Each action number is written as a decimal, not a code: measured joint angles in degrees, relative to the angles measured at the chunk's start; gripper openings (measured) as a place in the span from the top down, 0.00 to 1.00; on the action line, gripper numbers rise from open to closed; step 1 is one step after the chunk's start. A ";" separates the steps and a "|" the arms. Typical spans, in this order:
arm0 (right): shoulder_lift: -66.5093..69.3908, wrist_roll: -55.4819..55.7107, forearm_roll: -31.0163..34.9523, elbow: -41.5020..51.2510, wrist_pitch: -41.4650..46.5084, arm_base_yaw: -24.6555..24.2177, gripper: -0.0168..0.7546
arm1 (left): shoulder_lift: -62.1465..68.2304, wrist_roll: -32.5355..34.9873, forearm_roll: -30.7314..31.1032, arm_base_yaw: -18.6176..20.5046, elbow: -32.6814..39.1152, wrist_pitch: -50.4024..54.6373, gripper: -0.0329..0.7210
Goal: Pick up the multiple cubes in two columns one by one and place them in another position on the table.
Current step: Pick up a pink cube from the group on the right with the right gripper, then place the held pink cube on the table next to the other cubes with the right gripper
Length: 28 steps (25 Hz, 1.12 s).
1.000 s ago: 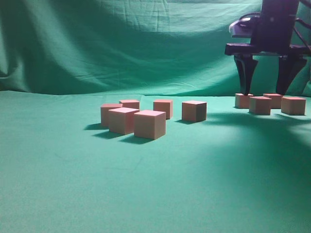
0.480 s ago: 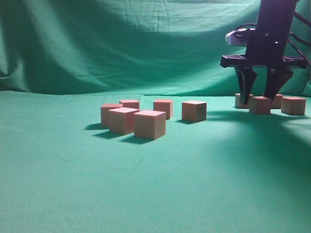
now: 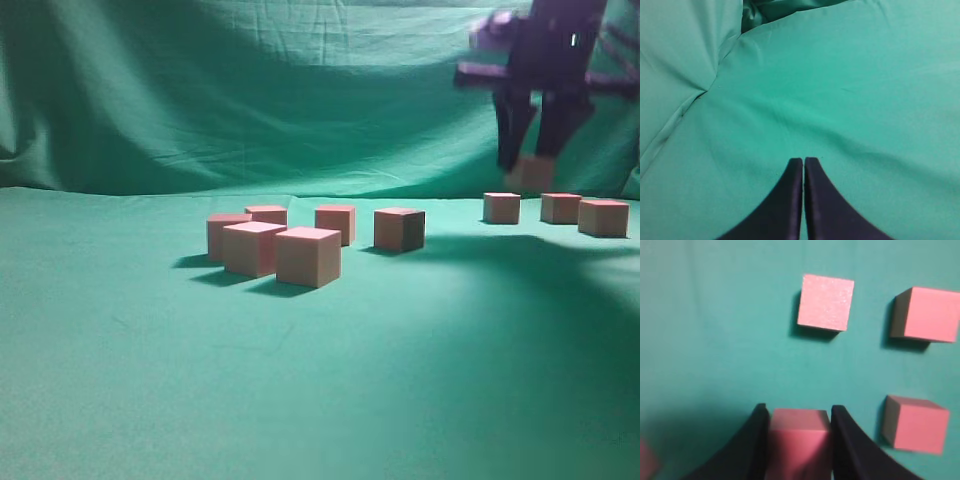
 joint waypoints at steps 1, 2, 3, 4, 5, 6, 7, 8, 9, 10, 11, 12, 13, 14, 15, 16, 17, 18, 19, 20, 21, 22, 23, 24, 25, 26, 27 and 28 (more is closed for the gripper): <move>-2.13 -0.46 0.61 0.00 1.43 0.00 0.65 | 0.00 0.00 0.00 0.00 0.00 0.00 0.96; -4.08 -1.21 1.14 0.20 2.52 0.22 0.65 | 0.00 0.00 0.00 0.00 0.00 0.00 0.96; -6.56 -1.69 1.38 0.87 3.40 0.52 0.65 | 0.00 0.00 0.00 0.00 0.00 0.00 0.96; -9.14 -2.12 1.50 2.02 4.27 0.73 0.65 | 0.00 0.00 0.00 0.00 0.00 0.00 0.96; -11.20 -2.22 1.70 3.36 4.68 1.25 0.65 | 0.00 0.00 0.00 0.00 0.00 0.00 0.96; -13.61 -2.33 1.70 5.31 4.95 2.04 0.65 | 0.00 0.00 0.00 0.00 0.00 0.00 0.96; -15.97 -2.33 1.80 7.51 4.95 2.93 0.65 | 0.00 0.00 0.00 0.00 0.00 0.00 0.96; -18.27 -2.33 1.80 9.45 4.95 3.89 0.65 | 0.00 0.00 0.00 0.00 0.00 0.00 0.96; -20.12 -2.33 1.80 11.81 4.72 5.24 0.65 | 0.00 0.00 0.00 0.00 0.00 0.00 0.96; -22.25 -2.33 1.80 14.15 4.44 6.85 0.65 | 0.00 0.00 0.00 0.00 0.00 0.00 0.96; -24.23 -2.33 1.82 16.40 4.01 8.35 0.65 | 0.00 0.00 0.00 0.00 0.00 0.00 0.96; -25.76 -1.83 1.93 18.22 3.70 10.28 0.65 | 0.00 0.00 0.00 0.00 0.00 0.00 0.96; -27.37 -1.01 2.15 20.28 3.42 12.26 0.65 | 0.00 0.00 0.00 0.00 0.00 0.00 0.96; -28.82 0.27 2.16 22.22 3.16 14.27 0.65 | 0.00 0.00 0.00 0.00 0.00 0.00 0.96; -30.01 1.52 2.24 24.06 2.77 15.94 0.65 | 0.00 0.00 0.00 0.00 0.00 0.00 0.96; -30.76 2.57 2.24 25.48 2.23 17.94 0.65 | 0.00 0.00 0.00 0.00 0.00 0.00 0.96; -31.37 3.27 2.24 27.09 1.37 19.89 0.65 | 0.00 0.00 0.00 0.00 0.00 0.00 0.96; -31.78 4.40 2.24 28.59 0.38 21.79 0.65 | 0.00 0.00 0.00 0.00 0.00 0.00 0.96; -31.86 5.61 2.29 29.78 -0.52 23.29 0.65 | 0.00 0.00 0.00 0.00 0.00 0.00 0.96; -31.86 6.55 2.39 31.14 -1.82 24.89 0.65 | 0.00 0.00 0.00 0.00 0.00 0.00 0.96; -31.86 7.40 2.38 32.46 -3.05 26.27 0.65 | 0.00 0.00 0.00 0.00 0.00 0.00 0.96; -31.86 8.14 2.42 33.47 -4.08 27.14 0.65 | 0.00 0.00 0.00 0.00 0.00 0.00 0.96; -31.62 8.70 2.53 33.96 -4.58 27.87 0.65 | 0.00 0.00 0.00 0.00 0.00 0.00 0.96; -31.34 8.81 2.53 34.19 -4.96 28.23 0.65 | 0.00 0.00 0.00 0.00 0.00 0.00 0.96; -30.88 9.07 2.53 34.20 -5.27 28.50 0.65 | 0.00 0.00 0.00 0.00 0.00 0.00 0.96; -30.49 9.08 2.53 34.20 -5.41 28.49 0.65 | 0.00 0.00 0.00 0.00 0.00 0.00 0.96; -30.21 9.08 2.53 34.32 -5.58 28.49 0.65 | 0.00 0.00 0.00 0.00 0.00 0.00 0.96; -29.95 9.18 2.53 34.42 -5.66 28.49 0.65 | 0.00 0.00 0.00 0.00 0.00 0.00 0.96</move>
